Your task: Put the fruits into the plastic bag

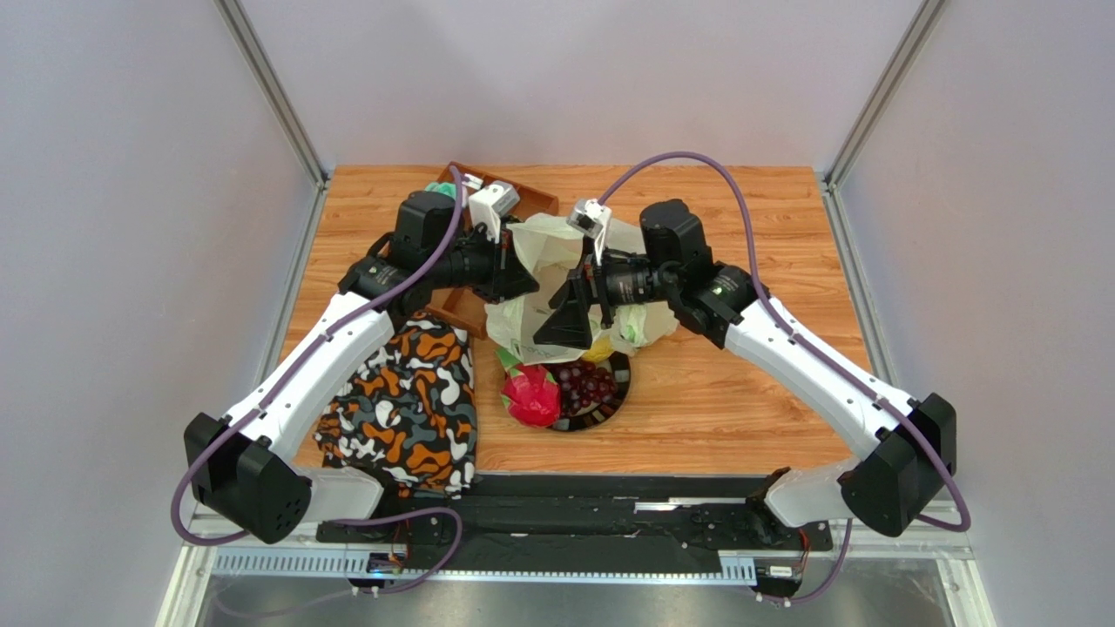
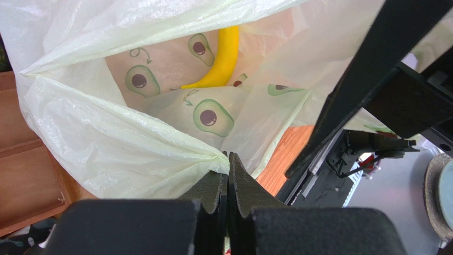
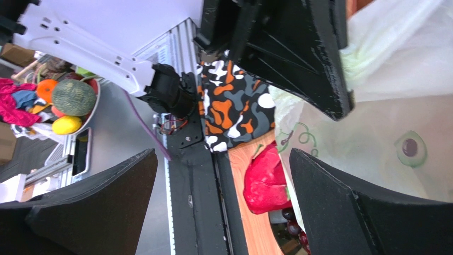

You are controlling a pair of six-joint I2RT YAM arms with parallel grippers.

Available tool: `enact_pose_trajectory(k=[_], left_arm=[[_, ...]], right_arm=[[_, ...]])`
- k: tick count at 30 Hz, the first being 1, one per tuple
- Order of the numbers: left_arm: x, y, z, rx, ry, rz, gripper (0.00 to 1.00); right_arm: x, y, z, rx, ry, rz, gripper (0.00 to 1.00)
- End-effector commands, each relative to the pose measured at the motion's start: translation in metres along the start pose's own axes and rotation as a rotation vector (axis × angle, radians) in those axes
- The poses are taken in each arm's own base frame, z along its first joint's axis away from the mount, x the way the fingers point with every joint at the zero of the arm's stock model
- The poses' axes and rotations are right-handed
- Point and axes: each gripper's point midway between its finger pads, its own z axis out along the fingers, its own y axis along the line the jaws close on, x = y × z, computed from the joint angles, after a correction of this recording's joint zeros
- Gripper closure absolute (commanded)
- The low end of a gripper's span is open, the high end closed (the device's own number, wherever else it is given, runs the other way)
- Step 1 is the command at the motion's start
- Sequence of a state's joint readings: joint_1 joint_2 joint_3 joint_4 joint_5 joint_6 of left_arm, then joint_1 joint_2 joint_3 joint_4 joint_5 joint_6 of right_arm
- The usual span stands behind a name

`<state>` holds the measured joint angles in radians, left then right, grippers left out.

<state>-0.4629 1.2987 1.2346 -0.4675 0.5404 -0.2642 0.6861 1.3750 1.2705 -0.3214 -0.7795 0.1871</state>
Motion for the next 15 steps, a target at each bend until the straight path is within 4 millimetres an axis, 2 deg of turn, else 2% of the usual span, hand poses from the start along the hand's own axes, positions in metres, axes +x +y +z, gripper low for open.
enact_pose_trajectory(k=[1,6,9,12,15], left_arm=[[-0.005,0.002,0.003,0.004,-0.021,0.0,1.0],[-0.007,0.001,0.004,0.007,-0.027,-0.001,1.0],[-0.012,-0.002,0.005,0.028,-0.042,-0.004,1.0],[-0.017,-0.005,0.007,0.043,-0.059,-0.002,1.0],[-0.021,-0.003,0.006,0.028,-0.068,0.004,1.0]], right_arm=[[-0.023,0.022,-0.007,-0.079,-0.054,-0.027,0.0],[-0.014,-0.001,-0.004,-0.019,-0.05,0.028,0.0],[-0.002,-0.014,0.003,0.01,-0.022,0.071,0.0],[0.021,-0.045,0.009,0.141,0.039,0.164,0.01],[0.044,-0.056,-0.001,0.239,0.106,0.207,0.01]])
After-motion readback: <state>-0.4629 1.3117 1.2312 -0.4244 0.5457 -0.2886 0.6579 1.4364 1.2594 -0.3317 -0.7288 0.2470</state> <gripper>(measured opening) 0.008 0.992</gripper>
